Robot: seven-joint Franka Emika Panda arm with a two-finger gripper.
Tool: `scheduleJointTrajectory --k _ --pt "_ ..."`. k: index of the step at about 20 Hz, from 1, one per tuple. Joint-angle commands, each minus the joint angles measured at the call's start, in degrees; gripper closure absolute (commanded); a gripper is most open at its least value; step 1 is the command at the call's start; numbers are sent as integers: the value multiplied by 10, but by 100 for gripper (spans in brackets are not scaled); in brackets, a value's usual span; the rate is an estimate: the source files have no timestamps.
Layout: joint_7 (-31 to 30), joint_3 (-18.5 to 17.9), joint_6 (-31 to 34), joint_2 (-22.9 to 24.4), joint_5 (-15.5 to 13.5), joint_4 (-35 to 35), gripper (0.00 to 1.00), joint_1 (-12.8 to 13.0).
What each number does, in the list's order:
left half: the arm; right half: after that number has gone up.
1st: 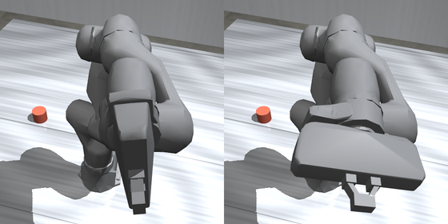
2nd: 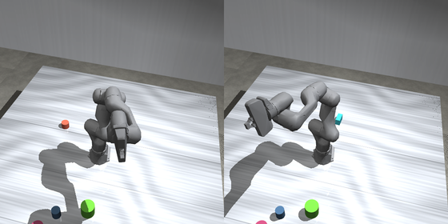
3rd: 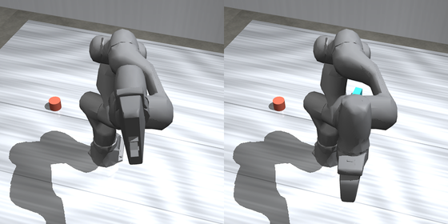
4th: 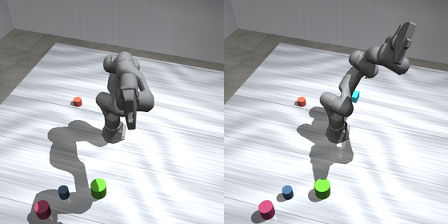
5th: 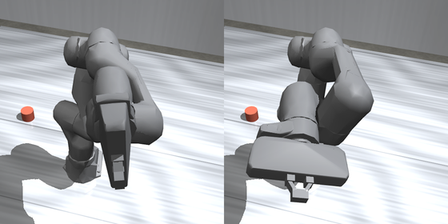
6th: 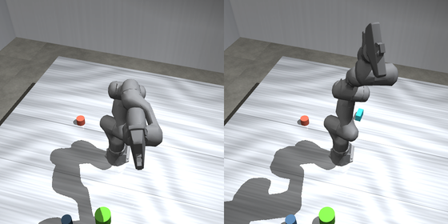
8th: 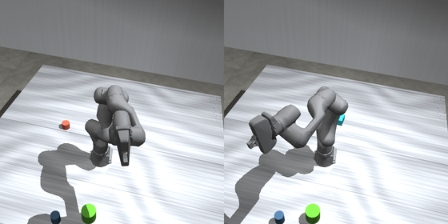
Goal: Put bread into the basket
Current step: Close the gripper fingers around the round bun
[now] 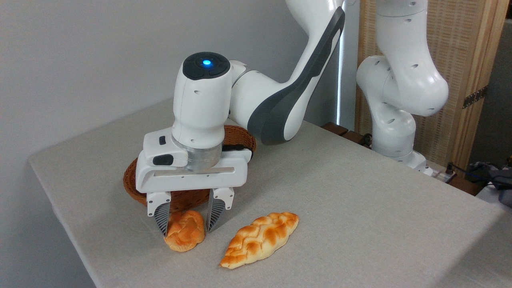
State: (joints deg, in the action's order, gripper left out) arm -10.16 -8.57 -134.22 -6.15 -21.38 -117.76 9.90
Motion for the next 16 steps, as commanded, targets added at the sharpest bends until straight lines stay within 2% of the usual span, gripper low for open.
scheduleJointTrajectory --k 1,9,16 --pt "6 -6 -12 2 11 -6 9 7" --pt "17 -6 -12 2 10 -6 40 7" --pt "18 -6 -11 2 10 -6 42 7"
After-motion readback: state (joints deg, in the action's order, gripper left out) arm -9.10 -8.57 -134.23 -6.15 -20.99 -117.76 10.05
